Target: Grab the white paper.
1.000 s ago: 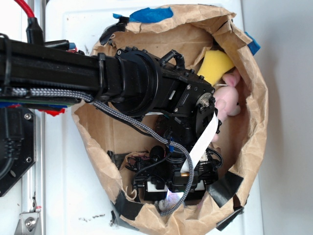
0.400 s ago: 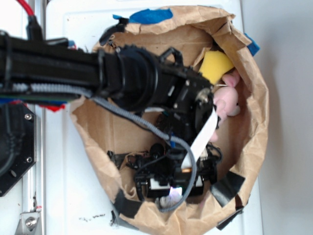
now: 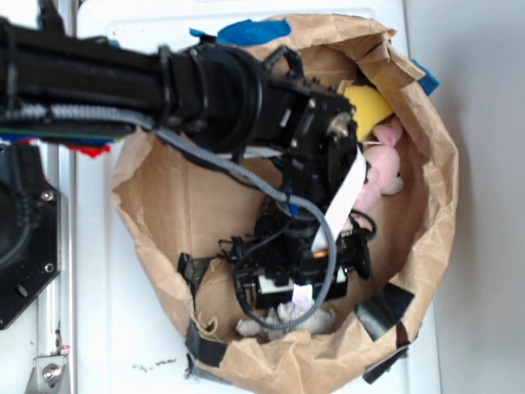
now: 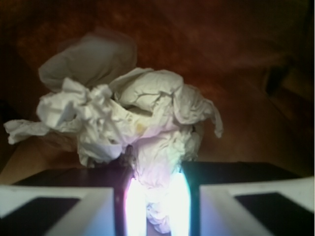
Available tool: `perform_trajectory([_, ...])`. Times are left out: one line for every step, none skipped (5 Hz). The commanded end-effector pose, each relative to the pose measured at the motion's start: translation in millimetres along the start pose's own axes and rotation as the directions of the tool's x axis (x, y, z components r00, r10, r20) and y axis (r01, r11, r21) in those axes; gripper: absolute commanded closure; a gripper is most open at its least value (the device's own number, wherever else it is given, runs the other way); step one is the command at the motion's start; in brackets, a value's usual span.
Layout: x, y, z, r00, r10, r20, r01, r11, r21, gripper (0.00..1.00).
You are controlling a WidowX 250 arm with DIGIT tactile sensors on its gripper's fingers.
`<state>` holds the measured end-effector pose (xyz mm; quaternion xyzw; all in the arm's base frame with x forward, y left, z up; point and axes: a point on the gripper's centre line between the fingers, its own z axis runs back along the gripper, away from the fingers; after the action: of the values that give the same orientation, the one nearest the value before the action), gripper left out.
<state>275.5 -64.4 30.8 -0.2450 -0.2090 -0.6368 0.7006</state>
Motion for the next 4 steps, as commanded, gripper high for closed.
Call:
perform_trajectory([-19, 1, 43, 0.982, 0.184, -0.047, -0.177, 0.976, 0.125, 1.00])
perform_trajectory([-20, -3, 54, 0.962, 0.260, -0.088, -0.240, 0.952, 0.192, 1.00])
perform_trajectory([-12, -15, 71, 0.884, 0.446, -0.138, -0.410, 0.883, 0.228, 1.00])
perform_trajectory([-4, -20, 79, 0.770, 0.599, -0.222, -0.525, 0.791, 0.315, 1.00])
